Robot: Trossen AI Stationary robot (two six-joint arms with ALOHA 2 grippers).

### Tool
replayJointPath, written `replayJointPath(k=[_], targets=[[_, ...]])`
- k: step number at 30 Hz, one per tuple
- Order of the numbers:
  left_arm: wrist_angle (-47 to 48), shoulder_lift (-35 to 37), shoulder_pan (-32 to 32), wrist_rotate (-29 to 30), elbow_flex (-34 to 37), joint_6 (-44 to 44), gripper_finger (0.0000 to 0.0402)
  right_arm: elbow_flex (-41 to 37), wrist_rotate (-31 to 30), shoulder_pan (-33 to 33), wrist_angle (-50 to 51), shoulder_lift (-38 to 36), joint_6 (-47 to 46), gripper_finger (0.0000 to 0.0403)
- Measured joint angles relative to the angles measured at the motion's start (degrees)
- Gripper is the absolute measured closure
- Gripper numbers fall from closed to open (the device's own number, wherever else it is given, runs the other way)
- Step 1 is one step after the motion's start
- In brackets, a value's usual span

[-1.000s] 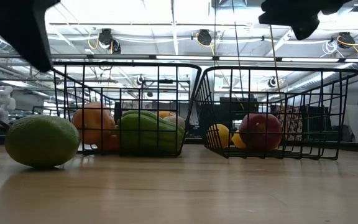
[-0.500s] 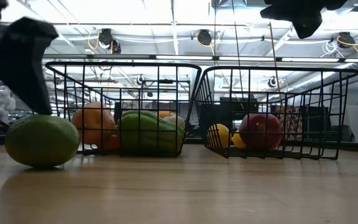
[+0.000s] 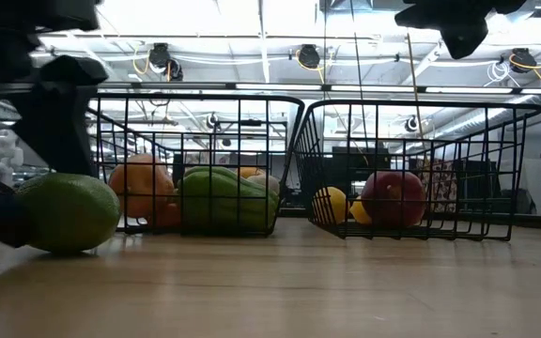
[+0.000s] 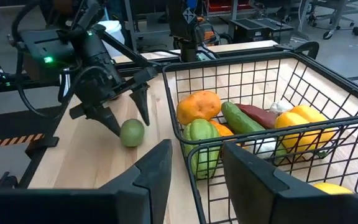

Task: Sort produce into baskets
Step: Put the green lime into the right black wire basket

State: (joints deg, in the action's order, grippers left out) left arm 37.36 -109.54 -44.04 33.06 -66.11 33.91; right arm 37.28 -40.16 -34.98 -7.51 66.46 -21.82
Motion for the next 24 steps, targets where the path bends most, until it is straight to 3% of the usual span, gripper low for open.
replayJointPath(k=[15, 24], targets=[[-2.5, 0.0, 2.0, -2.7, 0.0, -3.0, 0.0102, 0.0, 1.7, -2.4, 0.0, 0.0, -1.1, 0.0268], [-2.5, 0.0, 2.0, -2.8, 0.0, -1.7, 0.0171, 0.0, 1.5, -2.6, -1.2, 0.0, 3.0, 0.0268]])
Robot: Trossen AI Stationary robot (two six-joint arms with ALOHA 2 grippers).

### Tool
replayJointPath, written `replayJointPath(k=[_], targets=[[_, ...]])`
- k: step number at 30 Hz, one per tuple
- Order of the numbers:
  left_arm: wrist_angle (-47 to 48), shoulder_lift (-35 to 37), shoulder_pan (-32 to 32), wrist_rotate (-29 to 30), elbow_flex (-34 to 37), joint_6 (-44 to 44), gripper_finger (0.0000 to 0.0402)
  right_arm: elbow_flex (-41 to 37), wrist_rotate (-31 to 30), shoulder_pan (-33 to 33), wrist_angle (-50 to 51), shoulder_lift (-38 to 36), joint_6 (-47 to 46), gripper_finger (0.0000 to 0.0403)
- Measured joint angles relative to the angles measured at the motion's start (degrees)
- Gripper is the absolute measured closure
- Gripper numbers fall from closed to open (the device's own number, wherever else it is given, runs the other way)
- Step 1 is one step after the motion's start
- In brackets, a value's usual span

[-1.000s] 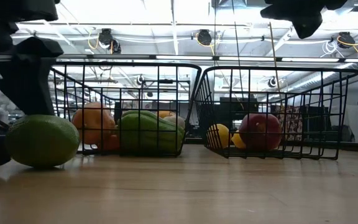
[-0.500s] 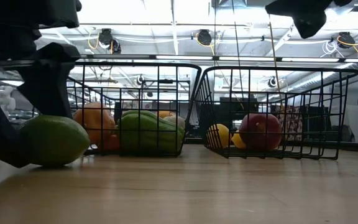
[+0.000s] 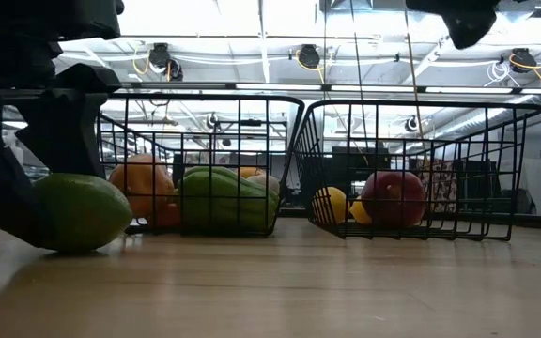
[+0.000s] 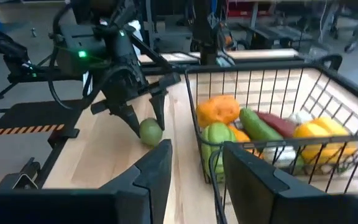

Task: Sort produce into baskets
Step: Put the green lime into the right black wire basket

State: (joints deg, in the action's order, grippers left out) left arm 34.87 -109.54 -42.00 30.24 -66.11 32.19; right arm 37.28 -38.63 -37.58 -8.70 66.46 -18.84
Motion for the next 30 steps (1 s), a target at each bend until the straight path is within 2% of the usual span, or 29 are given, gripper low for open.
replayJointPath(k=[6, 12, 16, 20, 24, 30], targets=[[0.1, 0.0, 0.0, 0.0, -2.8, 0.0, 0.0185, 0.0, 0.1, 0.0, -4.9, 0.0, 8.9, 0.0268], [-0.1, 0.1, 0.5, 1.8, -11.1, -6.0, 0.0175, 0.0, 7.1, -0.2, -5.5, 0.5, 18.8, 0.026], [0.0, 0.1, 2.0, 1.9, -16.9, -11.5, 0.0174, 0.0, 9.1, -0.4, -7.2, 3.1, 28.8, 0.0228], [0.0, 0.1, 3.8, 1.9, -21.2, -15.9, 0.0174, 0.0, 11.9, -0.4, -11.9, 8.0, 38.0, 0.0179], [0.1, 0.1, 6.0, 1.6, -24.0, -19.3, 0.0173, 0.0, 11.1, -1.2, -18.4, 13.5, 47.3, 0.0129], [0.1, 0.1, 9.9, -3.7, -25.8, -20.6, 0.0173, 4.1, 1.7, -2.8, -21.2, 21.0, 61.5, 0.009]])
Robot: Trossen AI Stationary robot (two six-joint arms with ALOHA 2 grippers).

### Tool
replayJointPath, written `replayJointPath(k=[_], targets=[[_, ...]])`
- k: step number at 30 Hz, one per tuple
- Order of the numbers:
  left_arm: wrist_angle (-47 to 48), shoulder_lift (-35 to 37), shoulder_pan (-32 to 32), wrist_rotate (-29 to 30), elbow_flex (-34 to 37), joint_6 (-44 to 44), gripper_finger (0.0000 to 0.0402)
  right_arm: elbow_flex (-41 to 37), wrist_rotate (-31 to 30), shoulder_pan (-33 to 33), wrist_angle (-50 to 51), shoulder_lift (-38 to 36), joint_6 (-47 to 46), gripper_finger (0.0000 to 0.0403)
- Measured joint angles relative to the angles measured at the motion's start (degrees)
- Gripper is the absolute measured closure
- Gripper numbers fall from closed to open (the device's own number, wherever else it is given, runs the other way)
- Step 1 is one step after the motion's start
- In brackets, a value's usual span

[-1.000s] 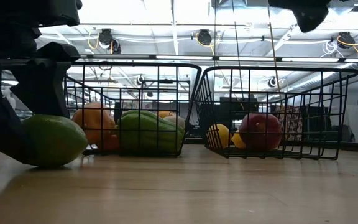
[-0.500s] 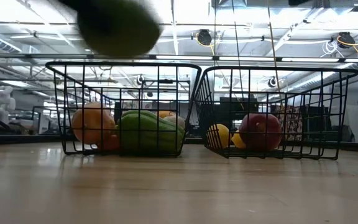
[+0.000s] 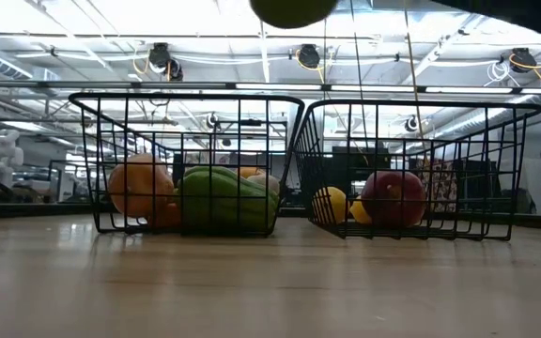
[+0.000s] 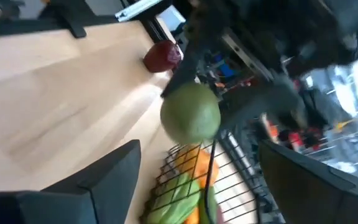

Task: Sort produce into baskets
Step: Put the green lime into the right black wire basket

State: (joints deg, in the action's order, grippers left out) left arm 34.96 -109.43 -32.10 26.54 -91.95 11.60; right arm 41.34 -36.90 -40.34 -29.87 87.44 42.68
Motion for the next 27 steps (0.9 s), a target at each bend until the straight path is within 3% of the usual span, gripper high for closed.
replayJointPath(k=[11, 14, 27], targets=[[-0.3, 0.0, 4.5, -14.0, -1.8, -0.2, 0.0173, 13.1, -2.7, 0.3, 8.9, 11.4, 12.8, 0.0077], [-0.6, 0.0, 5.1, -16.5, -1.8, -0.2, 0.0173, 15.0, -6.4, 0.6, 9.1, 13.5, 14.3, 0.0081], [-1.0, 0.0, 6.2, -17.4, -1.8, -1.9, 0.0173, 16.5, -6.9, 1.2, 8.3, 14.7, 16.6, 0.009]])
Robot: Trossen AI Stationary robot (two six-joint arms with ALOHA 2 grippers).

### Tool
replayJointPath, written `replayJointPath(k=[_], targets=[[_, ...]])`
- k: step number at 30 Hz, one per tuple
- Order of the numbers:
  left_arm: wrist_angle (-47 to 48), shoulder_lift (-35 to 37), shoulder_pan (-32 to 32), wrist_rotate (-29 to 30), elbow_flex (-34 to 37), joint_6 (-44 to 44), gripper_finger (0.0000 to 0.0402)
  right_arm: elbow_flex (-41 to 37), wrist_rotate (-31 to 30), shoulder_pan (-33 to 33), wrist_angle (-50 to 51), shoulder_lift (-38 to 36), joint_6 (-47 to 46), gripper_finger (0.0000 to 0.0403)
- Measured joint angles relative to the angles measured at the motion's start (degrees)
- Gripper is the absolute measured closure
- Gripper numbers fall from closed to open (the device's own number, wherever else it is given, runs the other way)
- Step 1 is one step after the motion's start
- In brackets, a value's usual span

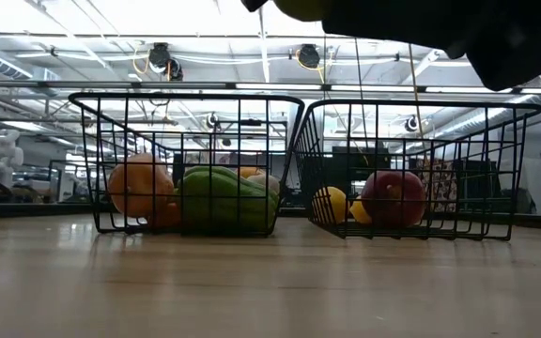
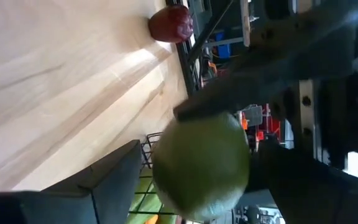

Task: Sort produce into baskets
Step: Put the green lime into the right black wire basket

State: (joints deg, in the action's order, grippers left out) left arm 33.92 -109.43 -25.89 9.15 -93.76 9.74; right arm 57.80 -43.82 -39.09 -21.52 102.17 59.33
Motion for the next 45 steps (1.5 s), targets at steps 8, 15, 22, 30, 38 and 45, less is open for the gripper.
replayJointPath(k=[8, 15, 22, 30, 38, 45], targets=[[0.0, 0.0, 0.3, 0.0, 0.0, 0.2, 0.0173, 0.0, 0.3, 0.0, -0.6, 0.0, 0.0, 0.009], [-0.1, 0.0, 0.3, 0.0, 0.0, 0.3, 0.0173, 0.0, 0.4, 0.0, -0.6, 0.0, -0.1, 0.0144], [0.0, 0.0, 0.3, 0.0, 0.0, 0.3, 0.0173, 0.0, 0.4, 0.0, -0.6, 0.0, -0.2, 0.0215], [-1.2, 0.0, 0.3, 0.0, 0.1, 0.4, 0.0148, 0.0, 0.4, -0.1, -0.5, 0.0, -2.2, 0.0206], [0.1, 1.3, 0.3, 0.7, 0.1, 0.4, 0.0047, 0.0, -5.2, -1.2, 0.3, 0.0, -4.8, 0.0205], [9.7, 7.5, -1.6, 20.2, 0.1, 3.3, 0.0006, 0.0, -14.3, -3.2, 0.3, -0.4, -6.2, 0.0205]])
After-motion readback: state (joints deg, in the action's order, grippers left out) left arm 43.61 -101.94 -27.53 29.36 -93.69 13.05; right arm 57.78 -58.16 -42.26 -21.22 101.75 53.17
